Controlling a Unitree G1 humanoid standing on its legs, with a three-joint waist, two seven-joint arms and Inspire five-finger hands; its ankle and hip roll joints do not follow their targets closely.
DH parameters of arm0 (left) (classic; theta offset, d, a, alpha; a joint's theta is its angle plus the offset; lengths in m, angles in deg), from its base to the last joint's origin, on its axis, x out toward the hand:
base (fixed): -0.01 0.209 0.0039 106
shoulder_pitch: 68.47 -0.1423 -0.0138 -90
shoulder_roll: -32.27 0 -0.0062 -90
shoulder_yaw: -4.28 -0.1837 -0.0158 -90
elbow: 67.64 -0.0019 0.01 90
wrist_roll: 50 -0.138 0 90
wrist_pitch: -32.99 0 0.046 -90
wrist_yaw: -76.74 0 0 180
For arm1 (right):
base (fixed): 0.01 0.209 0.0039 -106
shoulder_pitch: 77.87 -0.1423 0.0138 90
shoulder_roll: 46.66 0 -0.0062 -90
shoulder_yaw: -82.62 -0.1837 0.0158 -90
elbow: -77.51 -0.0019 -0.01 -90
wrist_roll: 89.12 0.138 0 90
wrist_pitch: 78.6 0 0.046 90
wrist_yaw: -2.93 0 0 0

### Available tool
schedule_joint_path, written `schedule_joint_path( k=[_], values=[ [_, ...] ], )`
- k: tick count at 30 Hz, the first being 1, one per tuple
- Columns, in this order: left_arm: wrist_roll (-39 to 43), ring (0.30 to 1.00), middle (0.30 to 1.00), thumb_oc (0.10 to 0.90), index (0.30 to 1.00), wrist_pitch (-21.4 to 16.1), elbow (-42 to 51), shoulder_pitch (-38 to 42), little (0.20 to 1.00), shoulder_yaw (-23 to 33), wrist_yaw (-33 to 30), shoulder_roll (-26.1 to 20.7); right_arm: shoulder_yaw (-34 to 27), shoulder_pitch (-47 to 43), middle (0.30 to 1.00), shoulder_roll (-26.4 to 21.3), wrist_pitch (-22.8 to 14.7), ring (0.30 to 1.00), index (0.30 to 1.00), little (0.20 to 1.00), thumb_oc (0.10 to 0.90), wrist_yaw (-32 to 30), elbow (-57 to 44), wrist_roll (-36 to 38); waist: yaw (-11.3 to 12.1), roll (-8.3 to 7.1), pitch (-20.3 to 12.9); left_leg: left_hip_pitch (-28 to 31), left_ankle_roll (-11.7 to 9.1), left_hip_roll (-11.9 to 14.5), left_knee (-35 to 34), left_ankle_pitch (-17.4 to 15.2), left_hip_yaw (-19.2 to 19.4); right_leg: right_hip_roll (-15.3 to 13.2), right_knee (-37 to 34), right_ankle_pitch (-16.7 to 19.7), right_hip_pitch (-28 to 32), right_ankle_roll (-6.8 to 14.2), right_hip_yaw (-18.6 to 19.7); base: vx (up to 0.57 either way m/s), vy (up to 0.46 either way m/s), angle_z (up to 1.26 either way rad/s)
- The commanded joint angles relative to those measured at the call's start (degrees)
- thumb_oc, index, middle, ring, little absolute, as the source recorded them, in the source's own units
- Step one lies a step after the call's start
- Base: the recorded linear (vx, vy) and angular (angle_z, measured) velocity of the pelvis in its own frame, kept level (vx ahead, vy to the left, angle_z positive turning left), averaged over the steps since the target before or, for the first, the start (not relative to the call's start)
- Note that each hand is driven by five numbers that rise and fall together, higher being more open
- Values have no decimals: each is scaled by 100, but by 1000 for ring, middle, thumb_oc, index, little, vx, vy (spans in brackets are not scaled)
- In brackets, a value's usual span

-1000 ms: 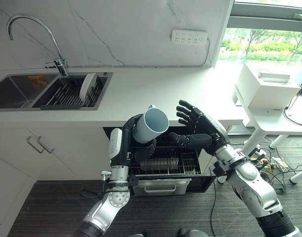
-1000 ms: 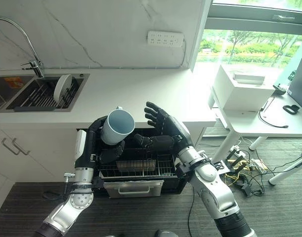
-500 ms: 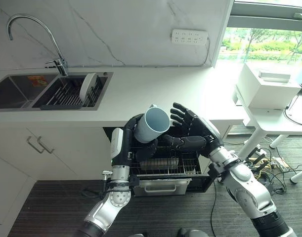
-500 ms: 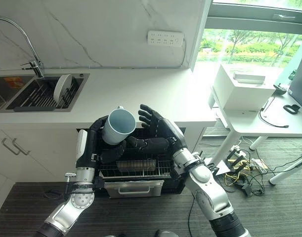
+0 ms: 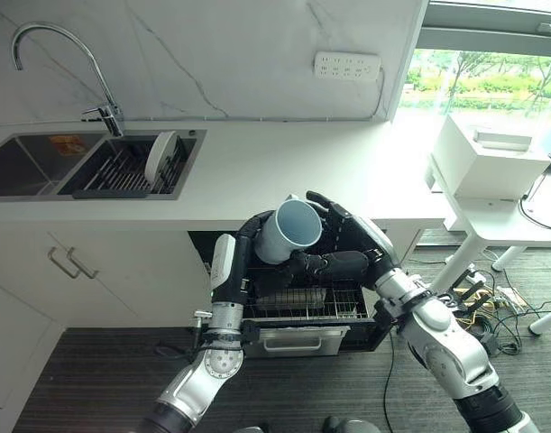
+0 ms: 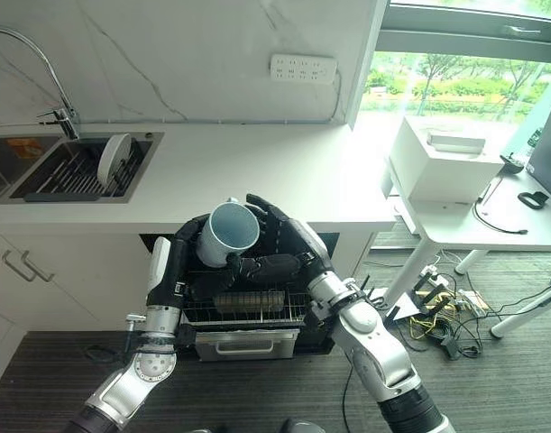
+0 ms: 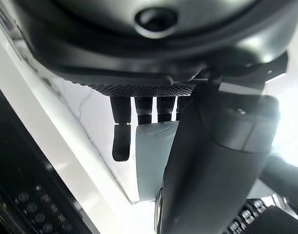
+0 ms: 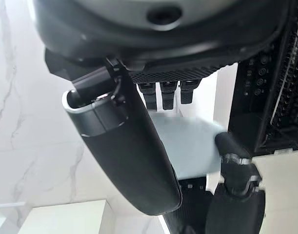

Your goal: Place the dishes in the dishwasher.

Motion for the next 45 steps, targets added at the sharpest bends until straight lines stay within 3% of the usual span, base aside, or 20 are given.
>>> schedule_joint_path(
  k=[1, 15, 36, 45],
  values=[
    [72, 300, 300, 400, 300, -548, 640, 780, 300, 10, -96, 87, -200, -789, 900, 357, -526, 900, 900, 900, 800, 58, -675, 404, 1, -61, -231, 193, 101, -103, 464, -1393, -58, 167, -225, -669, 557, 476, -58, 0, 0, 0],
    [106, 300, 300, 400, 300, -547, 693, 872, 300, -212, 4, 108, -54, -894, 900, 470, -569, 900, 900, 900, 800, -21, -530, 733, 17, -44, -230, 174, 98, -117, 464, -1383, -57, 134, -225, -668, 549, 483, -99, 0, 0, 0],
    [46, 300, 300, 400, 300, -775, 625, 1007, 300, -582, 294, 140, 152, -1054, 900, 620, -828, 900, 900, 900, 800, -96, -352, 647, 33, -21, -212, 151, 112, -133, 464, -1378, -47, 87, -225, -657, 528, 500, -140, 0, 0, 0],
    [192, 300, 300, 400, 300, -588, 1031, 1079, 300, -655, 594, 73, 266, -1091, 900, 758, -1042, 900, 900, 900, 800, -378, -368, 604, 58, 18, -183, 133, 119, -154, 464, -1369, -77, 64, -225, -652, 517, 511, -164, 0, 0, 0]
  ],
)
